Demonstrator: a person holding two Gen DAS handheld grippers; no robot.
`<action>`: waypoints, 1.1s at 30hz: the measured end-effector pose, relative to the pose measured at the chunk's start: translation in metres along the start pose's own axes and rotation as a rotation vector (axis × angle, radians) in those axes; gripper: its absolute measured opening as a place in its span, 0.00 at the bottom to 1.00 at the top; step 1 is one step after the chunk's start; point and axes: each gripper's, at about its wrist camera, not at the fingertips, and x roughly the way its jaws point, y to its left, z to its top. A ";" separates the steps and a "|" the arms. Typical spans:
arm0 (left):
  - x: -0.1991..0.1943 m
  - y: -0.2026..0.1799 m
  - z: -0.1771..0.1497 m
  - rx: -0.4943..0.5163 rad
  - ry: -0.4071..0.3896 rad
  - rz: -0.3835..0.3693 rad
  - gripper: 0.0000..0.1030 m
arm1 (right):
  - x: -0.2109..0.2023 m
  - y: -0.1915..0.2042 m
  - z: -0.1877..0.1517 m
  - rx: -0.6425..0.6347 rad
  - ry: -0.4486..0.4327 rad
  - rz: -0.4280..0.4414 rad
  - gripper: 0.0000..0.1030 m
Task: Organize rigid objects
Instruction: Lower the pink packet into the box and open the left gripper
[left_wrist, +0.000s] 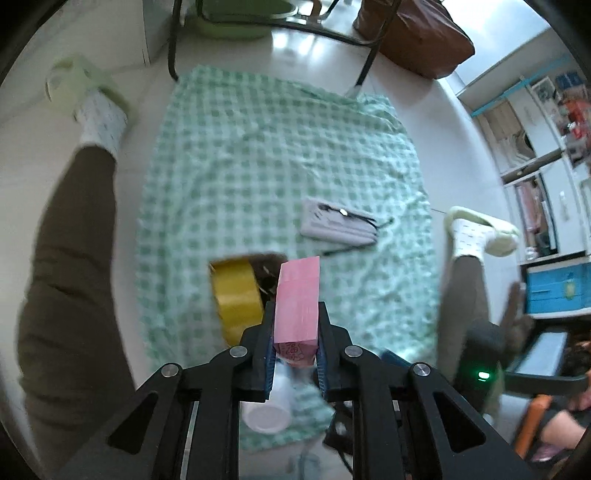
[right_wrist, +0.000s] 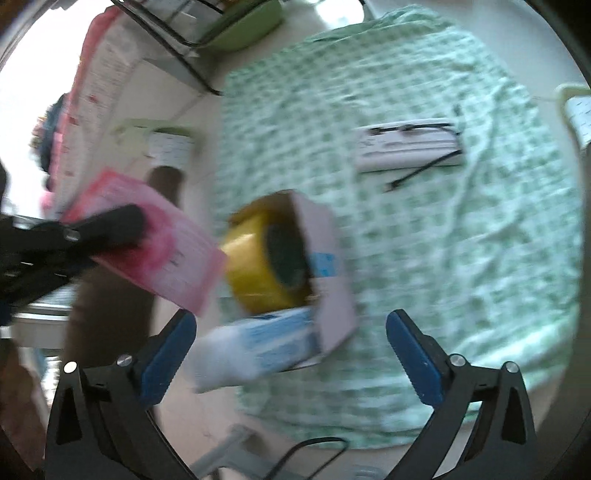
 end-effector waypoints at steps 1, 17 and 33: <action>0.000 -0.001 0.001 0.006 -0.009 0.006 0.15 | 0.005 -0.003 0.001 0.016 0.025 -0.058 1.00; 0.053 -0.013 0.013 -0.064 0.086 0.052 0.15 | -0.052 -0.060 0.026 0.298 -0.219 -0.040 0.99; 0.076 -0.003 0.024 -0.086 0.220 0.047 0.51 | -0.044 -0.060 0.029 0.290 -0.198 -0.039 1.00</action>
